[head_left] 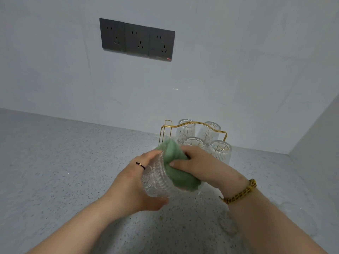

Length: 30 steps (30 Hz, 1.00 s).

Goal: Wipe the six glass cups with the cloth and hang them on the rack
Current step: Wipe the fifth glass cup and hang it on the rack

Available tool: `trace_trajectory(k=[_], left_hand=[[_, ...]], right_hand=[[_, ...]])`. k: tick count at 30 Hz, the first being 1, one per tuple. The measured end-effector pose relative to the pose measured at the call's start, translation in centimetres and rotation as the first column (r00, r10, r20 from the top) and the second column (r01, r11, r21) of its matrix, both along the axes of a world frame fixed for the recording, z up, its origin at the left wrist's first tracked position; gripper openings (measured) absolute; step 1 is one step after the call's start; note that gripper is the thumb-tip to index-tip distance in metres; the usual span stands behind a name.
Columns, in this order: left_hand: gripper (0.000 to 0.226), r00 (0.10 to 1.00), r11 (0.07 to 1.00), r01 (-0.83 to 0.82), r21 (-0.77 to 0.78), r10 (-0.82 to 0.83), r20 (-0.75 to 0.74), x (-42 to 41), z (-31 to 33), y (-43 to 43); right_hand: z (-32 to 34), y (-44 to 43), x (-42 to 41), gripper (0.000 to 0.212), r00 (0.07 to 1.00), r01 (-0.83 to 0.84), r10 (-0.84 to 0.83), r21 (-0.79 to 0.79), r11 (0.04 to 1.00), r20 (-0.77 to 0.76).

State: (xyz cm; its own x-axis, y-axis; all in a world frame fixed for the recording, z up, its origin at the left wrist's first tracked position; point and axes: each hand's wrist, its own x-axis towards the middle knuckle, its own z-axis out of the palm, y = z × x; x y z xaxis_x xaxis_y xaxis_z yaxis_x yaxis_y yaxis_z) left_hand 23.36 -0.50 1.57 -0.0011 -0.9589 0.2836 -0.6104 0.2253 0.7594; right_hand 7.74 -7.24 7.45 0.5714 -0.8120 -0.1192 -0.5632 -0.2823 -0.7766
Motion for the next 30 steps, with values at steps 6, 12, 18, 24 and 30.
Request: trace_trajectory(k=[6,12,18,24,30], left_hand=[[0.078,0.898,0.913,-0.102,-0.394,0.255,0.360,-0.3,-0.6,-0.4],[0.087,0.999,0.984,0.018,-0.177,-0.011,0.039,0.1,-0.7,-0.2],[0.077,0.977,0.971,0.185,0.148,-0.166,-0.137,1.4,-0.1,-0.4],[0.070,0.981,0.952,-0.161,-0.262,0.184,0.064,0.0,-1.6,-0.3],[0.080,0.995,0.991,0.098,0.087,-0.100,0.018,0.4,-0.3,-0.4]], right_hand=[[-2.2,0.7,1.1,0.013,0.981,0.173,-0.179,0.084,0.981,0.071],[-1.5,0.9,0.7,0.018,0.996,0.083,-0.093,-0.310,0.947,-0.016],[0.0,0.8,-0.3,0.021,0.983,-0.174,0.122,-0.498,0.850,-0.136],[-1.9,0.1,-0.3,0.014,0.971,0.147,-0.123,-0.109,0.983,0.203],[-2.5,0.1,-0.8,0.016,0.994,0.110,-0.105,-0.283,0.953,0.030]])
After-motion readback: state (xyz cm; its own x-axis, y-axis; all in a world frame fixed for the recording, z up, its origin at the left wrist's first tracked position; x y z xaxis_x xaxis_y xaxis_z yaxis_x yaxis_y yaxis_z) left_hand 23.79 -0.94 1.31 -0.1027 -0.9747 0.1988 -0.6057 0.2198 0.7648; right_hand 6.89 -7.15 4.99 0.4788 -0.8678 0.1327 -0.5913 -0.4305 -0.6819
